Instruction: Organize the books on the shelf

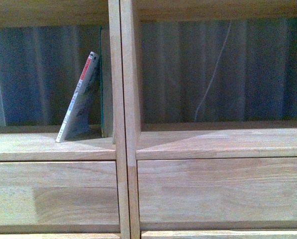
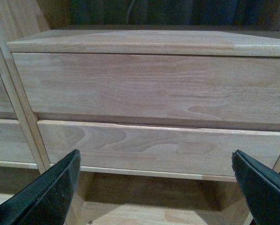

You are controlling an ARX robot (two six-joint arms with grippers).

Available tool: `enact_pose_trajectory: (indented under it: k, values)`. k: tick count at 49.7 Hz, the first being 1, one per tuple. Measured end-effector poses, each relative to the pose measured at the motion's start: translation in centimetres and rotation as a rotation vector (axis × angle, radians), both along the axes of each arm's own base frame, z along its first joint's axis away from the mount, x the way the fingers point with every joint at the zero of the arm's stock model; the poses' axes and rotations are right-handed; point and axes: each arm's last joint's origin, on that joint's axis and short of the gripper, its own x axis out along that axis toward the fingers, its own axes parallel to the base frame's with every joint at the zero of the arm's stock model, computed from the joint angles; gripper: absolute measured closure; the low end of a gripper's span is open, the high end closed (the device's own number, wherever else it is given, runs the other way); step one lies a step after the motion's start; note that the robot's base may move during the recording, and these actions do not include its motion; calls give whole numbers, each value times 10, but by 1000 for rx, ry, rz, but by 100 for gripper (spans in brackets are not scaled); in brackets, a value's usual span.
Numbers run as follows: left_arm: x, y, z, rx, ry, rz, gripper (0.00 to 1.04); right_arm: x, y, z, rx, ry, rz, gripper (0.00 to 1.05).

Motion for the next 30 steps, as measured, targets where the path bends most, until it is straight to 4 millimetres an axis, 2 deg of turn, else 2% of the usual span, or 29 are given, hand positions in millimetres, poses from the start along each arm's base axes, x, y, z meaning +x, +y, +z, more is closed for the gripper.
enact_pose_trajectory:
  k: [7, 14, 21, 30]
  values:
    - [1, 2, -30, 4, 21, -47, 57, 0, 0, 0, 0, 0, 0, 7]
    - [0, 12, -40, 3, 14, -16, 82, 0, 0, 0, 0, 0, 0, 7]
    - [0, 12, -48, 3, 15, -23, 102, 0, 0, 0, 0, 0, 0, 7]
    - [0, 12, -56, 5, 12, -23, 102, 0, 0, 0, 0, 0, 0, 7]
